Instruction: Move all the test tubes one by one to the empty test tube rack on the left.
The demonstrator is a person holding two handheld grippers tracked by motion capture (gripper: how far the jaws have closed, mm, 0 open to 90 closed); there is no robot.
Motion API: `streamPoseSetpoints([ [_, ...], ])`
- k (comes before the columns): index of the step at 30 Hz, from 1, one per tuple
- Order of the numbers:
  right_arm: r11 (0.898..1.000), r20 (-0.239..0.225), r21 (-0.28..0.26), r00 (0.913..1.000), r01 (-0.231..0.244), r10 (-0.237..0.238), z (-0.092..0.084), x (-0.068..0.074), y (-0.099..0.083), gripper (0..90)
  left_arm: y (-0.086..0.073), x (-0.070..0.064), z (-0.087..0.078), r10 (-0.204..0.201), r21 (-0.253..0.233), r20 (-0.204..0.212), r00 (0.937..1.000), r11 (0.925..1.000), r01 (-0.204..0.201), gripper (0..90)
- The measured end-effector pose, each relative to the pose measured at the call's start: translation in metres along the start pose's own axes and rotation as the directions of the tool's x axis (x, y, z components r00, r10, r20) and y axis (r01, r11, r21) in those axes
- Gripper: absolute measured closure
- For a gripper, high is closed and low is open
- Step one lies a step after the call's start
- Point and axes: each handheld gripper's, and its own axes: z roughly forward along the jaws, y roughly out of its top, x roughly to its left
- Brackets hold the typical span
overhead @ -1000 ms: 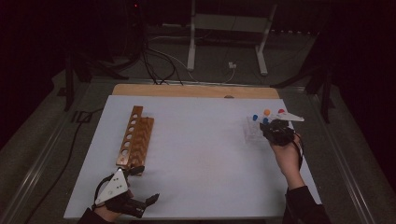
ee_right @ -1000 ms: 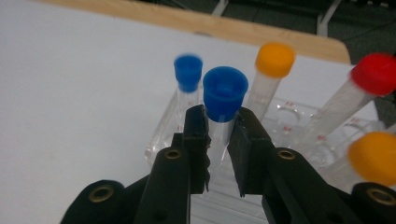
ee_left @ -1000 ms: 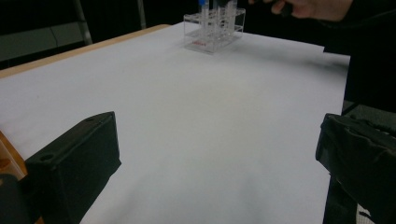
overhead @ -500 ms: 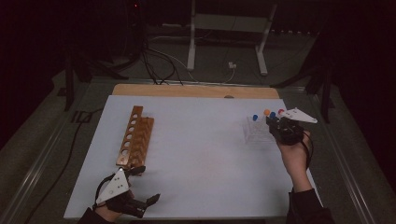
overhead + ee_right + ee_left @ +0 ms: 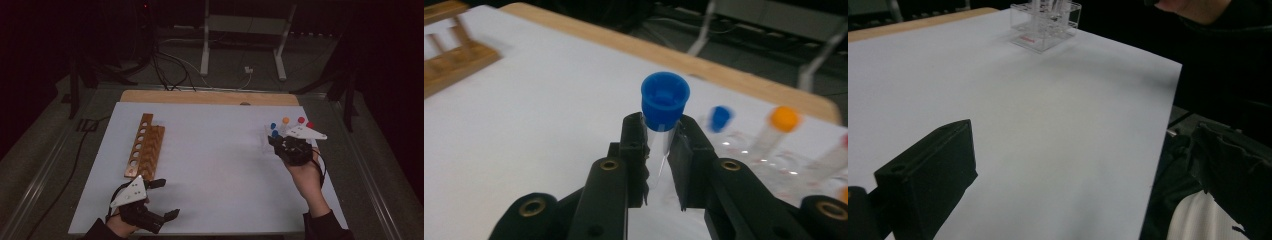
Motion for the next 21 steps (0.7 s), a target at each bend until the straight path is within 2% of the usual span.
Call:
streamPoseSetpoints([
  [3,1.0,-0.02,0.01,0.9997,0.017,-0.017,0.001,0.007,-0.003,77.0,0.009,-0.002,0.004,0.013,0.005,0.017,0.9998,0.9999,-0.013,0.5],
  [5,0.999,-0.057,0.025,0.9977,0.04,-0.038,0.003,0.016,-0.007,77.1,0.015,0.0,0.008,0.019,0.002,0.035,0.9992,0.9998,-0.019,0.5],
  [6,0.999,-0.057,0.025,0.9977,0.04,-0.038,0.003,0.016,-0.007,77.1,0.017,0.0,0.01,0.024,0.003,0.037,0.999,0.9997,-0.025,0.5],
  [7,0.998,-0.076,0.034,0.9955,0.059,-0.057,0.004,0.023,-0.01,77.0,0.022,0.0,0.014,0.038,0.013,0.053,0.9979,0.9992,-0.039,0.5],
  [10,0.997,-0.101,0.044,0.993,0.066,-0.061,0.006,0.03,-0.013,77.1,0.026,0.001,0.019,0.032,0.017,0.074,0.9967,0.9993,-0.033,0.5],
  [11,0.995,-0.124,0.058,0.9894,0.084,-0.076,0.008,0.038,-0.016,77.0,0.028,0.001,0.021,0.033,0.021,0.075,0.9966,0.9992,-0.035,0.5],
  [14,0.993,-0.147,0.065,0.9849,0.102,-0.092,0.01,0.045,-0.019,77.1,0.034,0.003,0.026,0.036,0.029,0.084,0.9958,0.9988,-0.039,0.5],
  [15,0.991,-0.168,0.069,0.9805,0.115,-0.102,0.01,0.052,-0.02,77.0,0.036,0.003,0.027,0.044,0.031,0.086,0.9954,0.9984,-0.046,0.6],
  [21,0.985,-0.233,0.071,0.9628,0.158,-0.137,0.01,0.072,-0.024,77.1,0.048,0.006,0.036,0.054,0.035,0.1,0.9935,0.9977,-0.058,0.6],
])
